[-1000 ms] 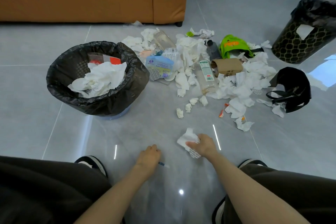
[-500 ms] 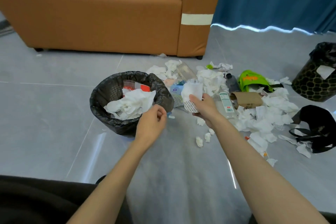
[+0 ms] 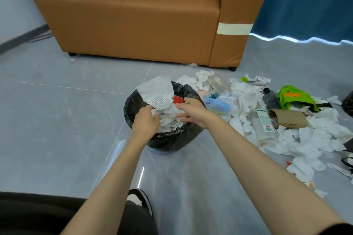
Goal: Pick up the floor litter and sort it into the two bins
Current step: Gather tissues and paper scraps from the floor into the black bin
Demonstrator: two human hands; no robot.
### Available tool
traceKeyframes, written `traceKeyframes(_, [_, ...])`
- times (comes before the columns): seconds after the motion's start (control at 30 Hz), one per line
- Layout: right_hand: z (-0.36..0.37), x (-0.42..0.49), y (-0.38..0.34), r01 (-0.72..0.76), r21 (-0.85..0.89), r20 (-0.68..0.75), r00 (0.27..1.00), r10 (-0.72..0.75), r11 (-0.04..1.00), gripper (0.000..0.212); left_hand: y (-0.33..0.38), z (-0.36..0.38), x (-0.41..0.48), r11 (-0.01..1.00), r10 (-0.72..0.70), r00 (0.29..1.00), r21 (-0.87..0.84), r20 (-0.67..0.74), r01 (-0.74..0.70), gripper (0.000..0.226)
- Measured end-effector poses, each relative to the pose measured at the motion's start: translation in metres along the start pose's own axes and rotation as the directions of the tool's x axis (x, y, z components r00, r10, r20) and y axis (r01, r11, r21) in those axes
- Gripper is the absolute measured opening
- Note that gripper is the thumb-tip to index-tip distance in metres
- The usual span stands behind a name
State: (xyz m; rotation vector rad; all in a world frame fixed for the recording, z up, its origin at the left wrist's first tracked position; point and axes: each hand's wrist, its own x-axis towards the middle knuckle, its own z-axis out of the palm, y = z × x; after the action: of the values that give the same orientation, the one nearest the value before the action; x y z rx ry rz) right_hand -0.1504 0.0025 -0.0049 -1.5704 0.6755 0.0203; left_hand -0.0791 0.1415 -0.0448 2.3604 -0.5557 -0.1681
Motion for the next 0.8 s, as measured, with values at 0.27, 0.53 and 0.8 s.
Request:
traceKeyframes(0.27, [-0.046, 0.0, 0.034, 0.024, 0.09, -0.303, 0.953, 0.005, 0.996, 0.035, 0.022, 0.013, -0.009, 0.999, 0.022, 0.998, 0.026, -0.062, -0.02, 0.041])
traceKeyframes(0.53, [-0.111, -0.025, 0.09, -0.045, 0.274, -0.418, 0.894, 0.161, 0.961, 0.028, 0.071, 0.057, -0.024, 0.968, 0.244, 0.97, -0.057, 0.002, -0.244, 0.034])
traceKeyframes(0.8, [-0.164, -0.056, 0.171, -0.251, 0.195, -0.508, 0.801, 0.316, 0.948, 0.029, 0.101, 0.14, -0.054, 0.939, 0.342, 0.896, -0.071, 0.282, -0.336, 0.035])
